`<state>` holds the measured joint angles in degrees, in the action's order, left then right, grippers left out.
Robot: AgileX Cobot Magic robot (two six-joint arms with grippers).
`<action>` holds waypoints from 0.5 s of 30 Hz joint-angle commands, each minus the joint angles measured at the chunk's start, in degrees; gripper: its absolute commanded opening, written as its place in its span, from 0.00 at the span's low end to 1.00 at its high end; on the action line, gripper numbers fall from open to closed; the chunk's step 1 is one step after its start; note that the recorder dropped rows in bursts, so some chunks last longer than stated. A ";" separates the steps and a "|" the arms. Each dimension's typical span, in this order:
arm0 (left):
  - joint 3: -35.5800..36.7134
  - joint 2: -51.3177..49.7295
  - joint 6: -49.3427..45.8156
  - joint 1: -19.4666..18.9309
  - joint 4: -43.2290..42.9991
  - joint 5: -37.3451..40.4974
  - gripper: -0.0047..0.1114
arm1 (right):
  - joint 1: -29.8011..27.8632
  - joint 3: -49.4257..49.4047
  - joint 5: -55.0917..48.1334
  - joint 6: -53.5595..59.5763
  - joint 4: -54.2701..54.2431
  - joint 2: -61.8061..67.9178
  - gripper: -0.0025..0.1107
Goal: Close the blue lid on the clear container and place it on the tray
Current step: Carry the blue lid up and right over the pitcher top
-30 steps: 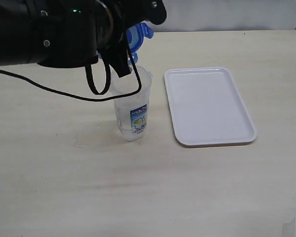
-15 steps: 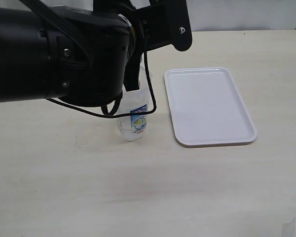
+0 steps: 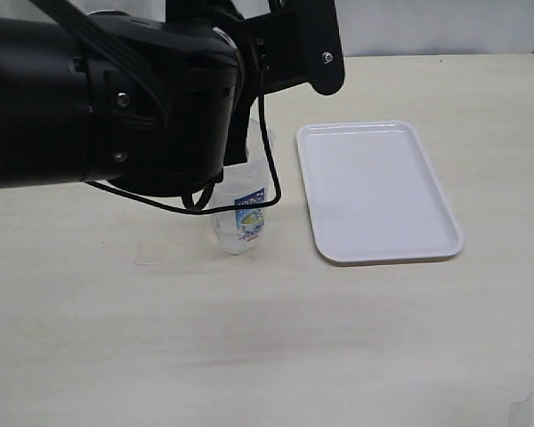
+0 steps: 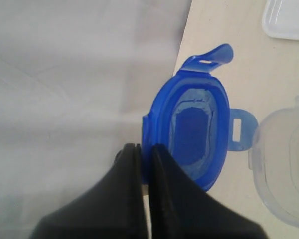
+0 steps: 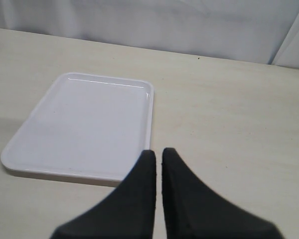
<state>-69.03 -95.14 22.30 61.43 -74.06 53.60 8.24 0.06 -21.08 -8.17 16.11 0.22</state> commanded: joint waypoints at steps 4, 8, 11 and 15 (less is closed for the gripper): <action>-0.31 0.44 -0.07 -2.83 -0.84 0.84 0.04 | -0.14 -0.06 -0.08 -0.11 -0.19 -0.22 0.06; -0.31 0.44 0.15 -5.92 -0.84 0.50 0.04 | -0.14 -0.06 -0.08 -0.11 -0.19 -0.22 0.06; -0.31 0.44 0.51 -6.91 -0.60 0.50 0.04 | -0.14 -0.06 -0.08 -0.11 -0.19 -0.22 0.06; 0.44 0.44 0.51 -5.47 -1.20 0.73 0.04 | -0.14 -0.06 -0.08 -0.11 -0.19 -0.22 0.06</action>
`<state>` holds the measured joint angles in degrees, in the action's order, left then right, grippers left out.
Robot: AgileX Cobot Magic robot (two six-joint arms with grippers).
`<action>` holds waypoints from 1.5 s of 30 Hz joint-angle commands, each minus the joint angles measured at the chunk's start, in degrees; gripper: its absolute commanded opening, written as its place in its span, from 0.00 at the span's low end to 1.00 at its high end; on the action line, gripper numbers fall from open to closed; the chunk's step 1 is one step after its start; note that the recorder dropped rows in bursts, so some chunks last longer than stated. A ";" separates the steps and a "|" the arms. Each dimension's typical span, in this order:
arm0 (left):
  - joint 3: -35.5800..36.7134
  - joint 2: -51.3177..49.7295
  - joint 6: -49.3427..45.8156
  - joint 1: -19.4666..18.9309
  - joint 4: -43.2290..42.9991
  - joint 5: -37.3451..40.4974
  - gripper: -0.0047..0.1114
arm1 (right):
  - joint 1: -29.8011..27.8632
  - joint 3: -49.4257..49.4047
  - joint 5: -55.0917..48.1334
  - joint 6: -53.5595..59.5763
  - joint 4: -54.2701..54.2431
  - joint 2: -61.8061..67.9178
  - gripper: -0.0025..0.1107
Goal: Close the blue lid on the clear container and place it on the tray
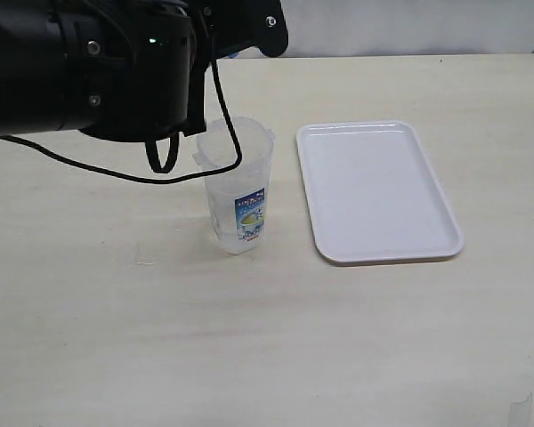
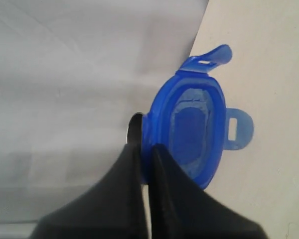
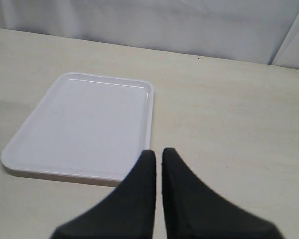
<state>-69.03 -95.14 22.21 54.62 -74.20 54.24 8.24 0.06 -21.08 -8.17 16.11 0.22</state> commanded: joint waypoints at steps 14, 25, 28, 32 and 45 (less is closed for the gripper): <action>10.51 0.44 12.80 6.62 -16.37 2.67 0.04 | -0.14 -0.06 -0.08 -0.11 -0.19 -0.22 0.06; 10.51 0.44 13.38 10.39 -15.47 3.00 0.04 | -0.14 -0.06 -0.08 -0.11 -0.19 -0.22 0.06; 10.51 0.44 13.38 10.39 -13.96 2.89 0.04 | -0.14 -0.06 -0.08 -0.11 -0.19 -0.22 0.06; 10.51 0.44 13.26 11.37 -13.46 2.78 0.04 | -0.14 -0.06 -0.08 -0.11 -0.19 -0.22 0.06; 15.08 0.44 12.11 12.68 -13.24 3.46 0.04 | -0.14 -0.06 -0.08 -0.11 -0.19 -0.22 0.06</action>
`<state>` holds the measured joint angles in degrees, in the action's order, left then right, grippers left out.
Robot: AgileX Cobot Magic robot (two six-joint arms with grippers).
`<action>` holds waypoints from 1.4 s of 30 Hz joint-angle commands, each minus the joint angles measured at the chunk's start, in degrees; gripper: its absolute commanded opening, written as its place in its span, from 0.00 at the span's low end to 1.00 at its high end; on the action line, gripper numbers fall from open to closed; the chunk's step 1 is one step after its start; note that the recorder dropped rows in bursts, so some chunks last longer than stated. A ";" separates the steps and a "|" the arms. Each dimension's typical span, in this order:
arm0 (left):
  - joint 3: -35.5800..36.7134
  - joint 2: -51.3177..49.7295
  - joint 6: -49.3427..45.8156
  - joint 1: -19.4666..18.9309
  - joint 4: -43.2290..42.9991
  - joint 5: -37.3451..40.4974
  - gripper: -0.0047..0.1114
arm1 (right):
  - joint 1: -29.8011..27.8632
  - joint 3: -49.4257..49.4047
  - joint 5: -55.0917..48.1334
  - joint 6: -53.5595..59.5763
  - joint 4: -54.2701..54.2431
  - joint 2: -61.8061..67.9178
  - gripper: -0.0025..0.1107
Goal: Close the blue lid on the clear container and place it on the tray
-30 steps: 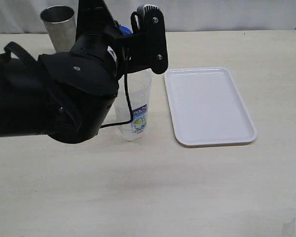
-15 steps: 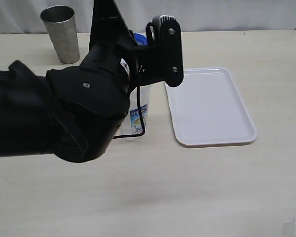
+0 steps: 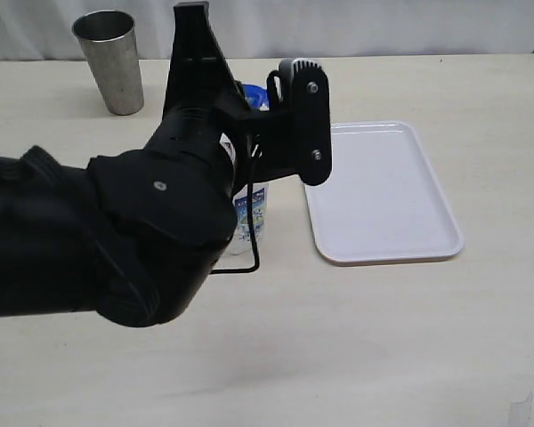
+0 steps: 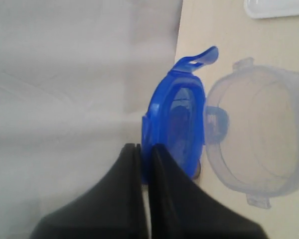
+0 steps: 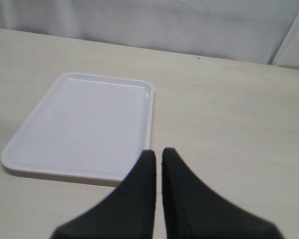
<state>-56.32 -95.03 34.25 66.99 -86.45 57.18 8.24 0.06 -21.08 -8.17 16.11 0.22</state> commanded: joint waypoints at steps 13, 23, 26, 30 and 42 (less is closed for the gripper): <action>3.55 0.34 2.21 0.31 -3.13 1.21 0.04 | -0.14 -0.06 -0.08 -0.11 -0.19 -0.22 0.06; 3.55 0.34 7.72 0.31 -7.39 4.90 0.04 | -0.14 -0.06 -0.08 -0.11 -0.19 -0.22 0.06; 3.55 0.34 7.98 0.31 -7.99 5.30 0.04 | -0.14 -0.06 -0.08 -0.11 -0.19 -0.22 0.06; 3.55 0.34 11.30 0.31 -10.78 4.83 0.04 | -0.14 -0.06 -0.08 -0.11 -0.19 -0.22 0.06; 3.55 0.34 12.12 0.40 -11.47 4.90 0.04 | -0.14 -0.06 -0.08 -0.11 -0.19 -0.22 0.06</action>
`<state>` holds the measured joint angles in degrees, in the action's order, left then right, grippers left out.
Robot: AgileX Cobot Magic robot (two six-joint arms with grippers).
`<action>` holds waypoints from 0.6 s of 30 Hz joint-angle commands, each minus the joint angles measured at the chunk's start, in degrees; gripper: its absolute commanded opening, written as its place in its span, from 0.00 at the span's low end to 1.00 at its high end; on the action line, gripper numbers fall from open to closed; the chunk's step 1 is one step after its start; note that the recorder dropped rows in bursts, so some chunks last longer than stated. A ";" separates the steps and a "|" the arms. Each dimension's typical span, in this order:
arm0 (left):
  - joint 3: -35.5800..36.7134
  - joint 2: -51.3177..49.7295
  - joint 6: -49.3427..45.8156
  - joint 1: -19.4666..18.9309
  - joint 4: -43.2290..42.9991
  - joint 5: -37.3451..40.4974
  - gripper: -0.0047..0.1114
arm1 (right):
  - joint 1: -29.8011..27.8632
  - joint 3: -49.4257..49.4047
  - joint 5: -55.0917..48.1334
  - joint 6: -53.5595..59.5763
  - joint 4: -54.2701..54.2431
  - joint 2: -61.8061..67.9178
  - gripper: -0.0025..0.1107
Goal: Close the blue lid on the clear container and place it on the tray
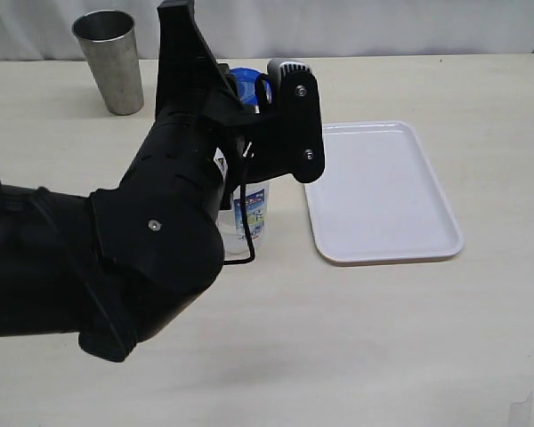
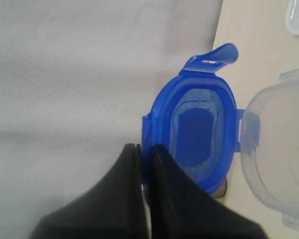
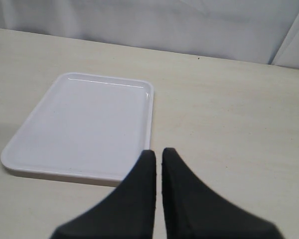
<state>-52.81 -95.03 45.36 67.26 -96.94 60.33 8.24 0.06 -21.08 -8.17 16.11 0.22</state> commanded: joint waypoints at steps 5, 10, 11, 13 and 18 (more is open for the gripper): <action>0.04 0.34 1.01 0.13 -1.11 2.43 0.04 | -0.14 -0.06 -0.08 -0.11 -0.19 -0.22 0.06; 0.04 0.34 0.79 0.13 -1.23 2.44 0.04 | -0.14 -0.06 -0.08 -0.11 -0.19 -0.22 0.06; 0.04 0.34 0.79 0.13 -1.23 2.29 0.04 | -0.14 -0.06 -0.08 -0.11 -0.19 -0.22 0.06; 0.04 0.34 0.79 0.13 -0.72 1.85 0.04 | -0.14 -0.06 -0.08 -0.11 -0.19 -0.22 0.06; 0.04 0.34 0.79 0.00 -0.12 1.12 0.04 | -0.14 -0.06 -0.08 -0.11 -0.19 -0.22 0.06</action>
<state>-52.81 -95.03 45.36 67.26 -96.74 61.21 8.24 0.06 -21.08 -8.17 16.11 0.22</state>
